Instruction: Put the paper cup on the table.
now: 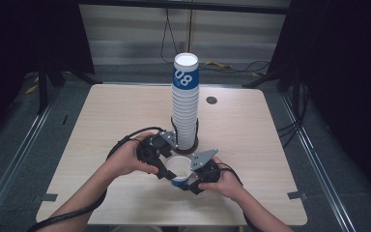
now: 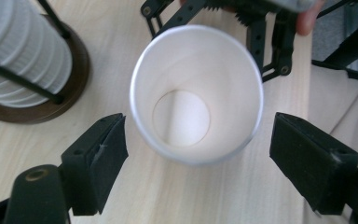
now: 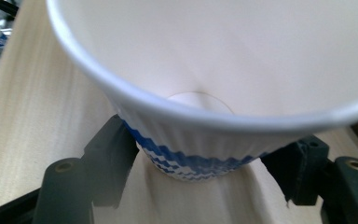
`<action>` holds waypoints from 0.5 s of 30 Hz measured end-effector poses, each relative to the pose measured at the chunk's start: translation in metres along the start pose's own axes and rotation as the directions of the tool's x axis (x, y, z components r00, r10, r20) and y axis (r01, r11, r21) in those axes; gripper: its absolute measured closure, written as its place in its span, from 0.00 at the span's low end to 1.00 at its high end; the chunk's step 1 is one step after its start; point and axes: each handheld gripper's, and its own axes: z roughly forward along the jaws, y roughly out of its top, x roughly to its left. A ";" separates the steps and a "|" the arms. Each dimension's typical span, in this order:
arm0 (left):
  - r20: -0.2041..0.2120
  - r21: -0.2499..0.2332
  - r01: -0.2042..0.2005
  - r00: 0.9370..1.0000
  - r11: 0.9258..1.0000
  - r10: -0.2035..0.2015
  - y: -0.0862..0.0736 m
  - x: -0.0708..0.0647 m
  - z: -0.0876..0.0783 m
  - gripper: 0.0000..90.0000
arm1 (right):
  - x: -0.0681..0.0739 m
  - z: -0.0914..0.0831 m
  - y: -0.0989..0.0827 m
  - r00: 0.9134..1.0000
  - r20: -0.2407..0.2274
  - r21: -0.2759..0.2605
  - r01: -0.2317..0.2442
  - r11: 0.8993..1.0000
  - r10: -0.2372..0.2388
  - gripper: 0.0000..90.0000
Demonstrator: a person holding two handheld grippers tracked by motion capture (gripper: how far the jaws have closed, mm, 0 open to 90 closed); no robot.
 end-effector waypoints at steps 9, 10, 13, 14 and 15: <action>-0.021 0.001 0.044 0.999 0.999 -0.044 -0.018 0.003 0.004 0.20 | -0.001 -0.001 -0.002 0.999 -0.014 -0.017 -0.032 0.999 0.032 0.31; -0.026 -0.005 0.041 0.999 0.999 -0.042 -0.020 0.004 0.003 0.20 | -0.001 -0.001 -0.002 0.999 -0.021 -0.016 -0.028 0.999 0.028 0.31; -0.034 -0.012 0.052 0.998 0.999 -0.052 -0.023 0.006 0.002 0.20 | 0.000 -0.002 -0.001 0.999 -0.025 -0.013 -0.029 0.999 0.029 0.29; -0.031 -0.010 0.053 0.998 0.999 -0.054 -0.024 0.006 0.002 0.20 | 0.000 -0.002 0.000 0.999 -0.022 -0.015 -0.031 0.999 0.031 0.28; -0.032 -0.005 0.052 0.998 0.999 -0.052 -0.025 0.006 0.002 0.20 | 0.000 -0.003 0.000 0.999 -0.024 -0.018 -0.039 0.999 0.039 0.27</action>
